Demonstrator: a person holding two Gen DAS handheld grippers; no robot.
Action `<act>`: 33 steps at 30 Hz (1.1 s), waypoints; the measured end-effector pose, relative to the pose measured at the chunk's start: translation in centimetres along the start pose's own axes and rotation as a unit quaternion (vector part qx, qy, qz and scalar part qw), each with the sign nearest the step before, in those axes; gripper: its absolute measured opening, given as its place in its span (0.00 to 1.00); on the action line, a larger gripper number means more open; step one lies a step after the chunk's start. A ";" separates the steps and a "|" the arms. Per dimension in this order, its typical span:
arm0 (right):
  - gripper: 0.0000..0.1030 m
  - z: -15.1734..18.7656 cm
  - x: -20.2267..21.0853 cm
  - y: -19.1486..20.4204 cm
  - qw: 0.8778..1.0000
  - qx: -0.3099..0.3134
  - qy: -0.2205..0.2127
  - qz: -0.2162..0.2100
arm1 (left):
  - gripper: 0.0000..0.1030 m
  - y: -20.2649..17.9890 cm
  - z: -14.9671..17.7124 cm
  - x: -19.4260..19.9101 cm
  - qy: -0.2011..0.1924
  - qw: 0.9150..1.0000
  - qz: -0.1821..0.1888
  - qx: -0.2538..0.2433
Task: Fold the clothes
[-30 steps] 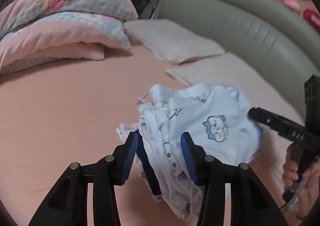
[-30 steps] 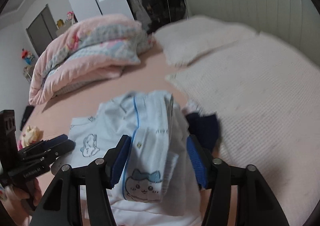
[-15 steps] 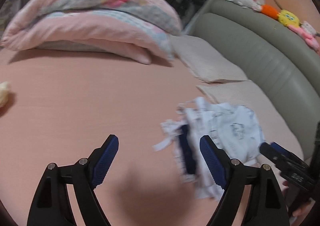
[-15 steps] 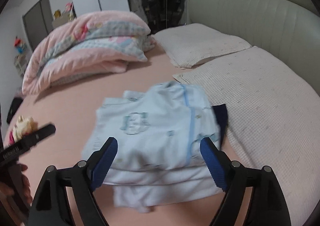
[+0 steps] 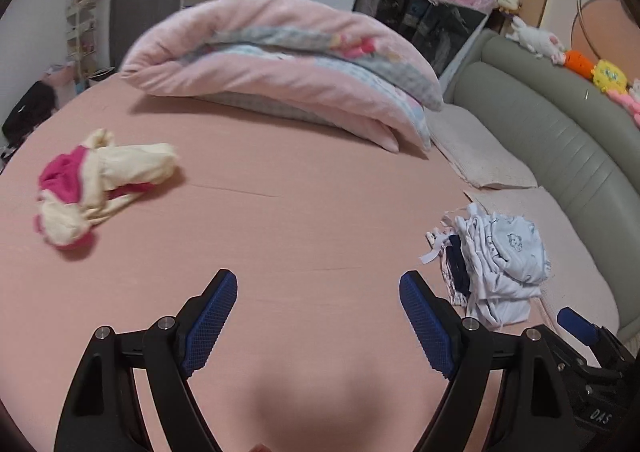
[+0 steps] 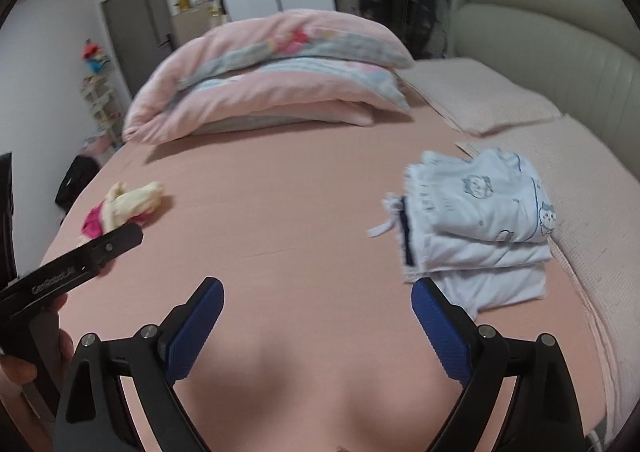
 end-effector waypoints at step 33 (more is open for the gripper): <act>0.92 18.5 17.3 4.2 0.998 0.049 0.020 0.020 | 1.00 -0.7 17.4 20.4 -0.004 0.999 -0.050 0.008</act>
Point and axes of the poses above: each gripper's, at about its wrist camera, not at the fingertips, and x roughly against the way its jaws point, y to its left, z to its underside, the point moved 7 cm from there along -x, roughly the way its jaws point, and after that the axes turned 14 degrees about -x, right-handed, at the moved point
